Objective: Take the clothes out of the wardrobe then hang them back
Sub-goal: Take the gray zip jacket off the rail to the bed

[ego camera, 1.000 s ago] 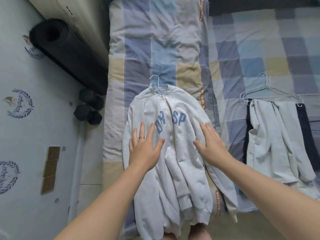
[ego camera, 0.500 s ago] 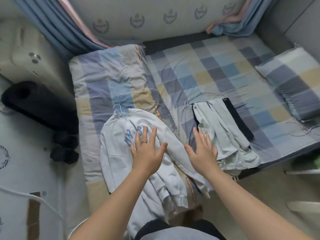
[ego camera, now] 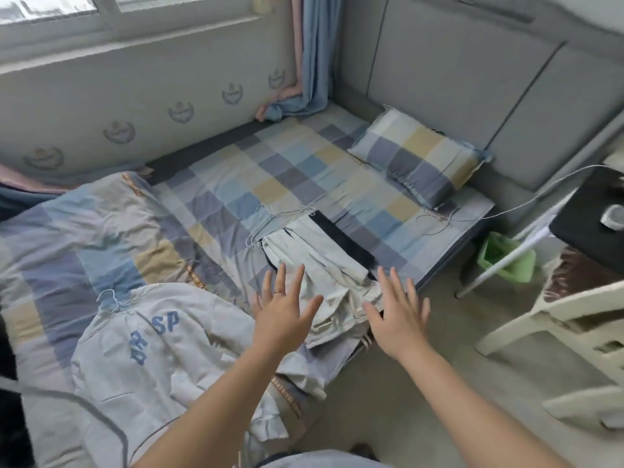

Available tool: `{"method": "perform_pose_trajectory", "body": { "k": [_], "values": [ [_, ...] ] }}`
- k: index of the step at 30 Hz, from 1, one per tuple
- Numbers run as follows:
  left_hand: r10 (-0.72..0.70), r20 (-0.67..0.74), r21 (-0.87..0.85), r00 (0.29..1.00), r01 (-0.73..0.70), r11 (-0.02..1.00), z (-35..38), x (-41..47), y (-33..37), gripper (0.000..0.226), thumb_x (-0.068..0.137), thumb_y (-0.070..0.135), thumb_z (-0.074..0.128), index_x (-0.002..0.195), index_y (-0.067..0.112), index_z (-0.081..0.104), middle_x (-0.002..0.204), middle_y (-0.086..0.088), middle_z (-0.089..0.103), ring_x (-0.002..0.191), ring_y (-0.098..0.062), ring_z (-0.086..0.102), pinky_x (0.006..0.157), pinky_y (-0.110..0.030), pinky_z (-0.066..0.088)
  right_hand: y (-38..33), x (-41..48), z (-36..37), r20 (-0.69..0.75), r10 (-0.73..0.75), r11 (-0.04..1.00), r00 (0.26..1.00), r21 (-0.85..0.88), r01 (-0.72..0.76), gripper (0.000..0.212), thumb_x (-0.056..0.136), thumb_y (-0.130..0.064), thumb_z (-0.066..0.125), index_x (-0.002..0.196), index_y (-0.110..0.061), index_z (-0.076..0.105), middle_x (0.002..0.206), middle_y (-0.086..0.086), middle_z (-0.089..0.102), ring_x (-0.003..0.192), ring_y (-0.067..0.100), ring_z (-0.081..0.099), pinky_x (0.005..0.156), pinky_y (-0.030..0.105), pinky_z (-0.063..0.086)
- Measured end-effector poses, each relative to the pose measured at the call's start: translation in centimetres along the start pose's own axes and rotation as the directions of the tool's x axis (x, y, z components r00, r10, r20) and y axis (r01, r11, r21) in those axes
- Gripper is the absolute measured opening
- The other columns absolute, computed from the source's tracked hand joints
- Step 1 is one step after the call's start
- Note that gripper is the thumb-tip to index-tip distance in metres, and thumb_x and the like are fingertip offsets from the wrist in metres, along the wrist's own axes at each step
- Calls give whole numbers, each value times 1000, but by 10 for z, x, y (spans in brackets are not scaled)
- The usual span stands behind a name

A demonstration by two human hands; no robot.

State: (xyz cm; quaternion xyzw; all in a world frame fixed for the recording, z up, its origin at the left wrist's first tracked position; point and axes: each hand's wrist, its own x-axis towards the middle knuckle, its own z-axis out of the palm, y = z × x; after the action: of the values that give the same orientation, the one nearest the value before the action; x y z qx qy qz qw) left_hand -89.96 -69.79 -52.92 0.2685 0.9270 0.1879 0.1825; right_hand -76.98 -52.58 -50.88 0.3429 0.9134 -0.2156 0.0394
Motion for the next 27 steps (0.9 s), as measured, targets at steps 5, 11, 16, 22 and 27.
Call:
{"method": "perform_pose_trajectory", "body": {
  "k": [5,11,16,22,27],
  "values": [
    [177,42,22,983,-178,984,41,24,123,68,96,72,23,155,50,-3,167,8,-15,152,-21,-20,122,-51,-9,107,-6,-54,-116,126,991,985,48,-121,68,100,-53,35,156,-37,0,165,-9,-7,151,21,-10,117,59,-2],
    [409,138,57,902,-419,906,87,47,265,68,96,73,21,154,52,-6,167,8,-14,153,-21,-18,123,-51,-7,218,-31,-116,-213,338,941,917,86,-327,70,99,-54,36,156,-37,-2,165,-9,-6,151,23,-8,117,60,3],
    [621,194,26,759,-637,770,124,63,380,77,87,80,13,155,50,-3,168,8,-12,153,-21,-18,122,-51,-7,296,-57,-165,-301,511,859,805,132,-495,70,99,-55,34,155,-38,-6,164,-9,-10,151,22,-13,118,58,-3],
    [854,240,-87,462,-866,493,158,74,534,76,88,77,14,157,47,1,168,7,-9,153,-21,-17,123,-52,-5,376,-87,-224,-442,668,719,599,175,-672,70,100,-56,31,154,-39,-9,163,-11,-14,150,20,-17,119,55,-10],
    [958,248,-182,143,-964,192,171,62,662,69,96,71,18,156,47,-5,167,8,-12,153,-21,-18,123,-51,-6,416,-120,-288,-570,735,561,367,207,-802,69,100,-55,32,153,-40,-9,163,-13,-13,150,19,-15,118,54,-8]
  ]
}}
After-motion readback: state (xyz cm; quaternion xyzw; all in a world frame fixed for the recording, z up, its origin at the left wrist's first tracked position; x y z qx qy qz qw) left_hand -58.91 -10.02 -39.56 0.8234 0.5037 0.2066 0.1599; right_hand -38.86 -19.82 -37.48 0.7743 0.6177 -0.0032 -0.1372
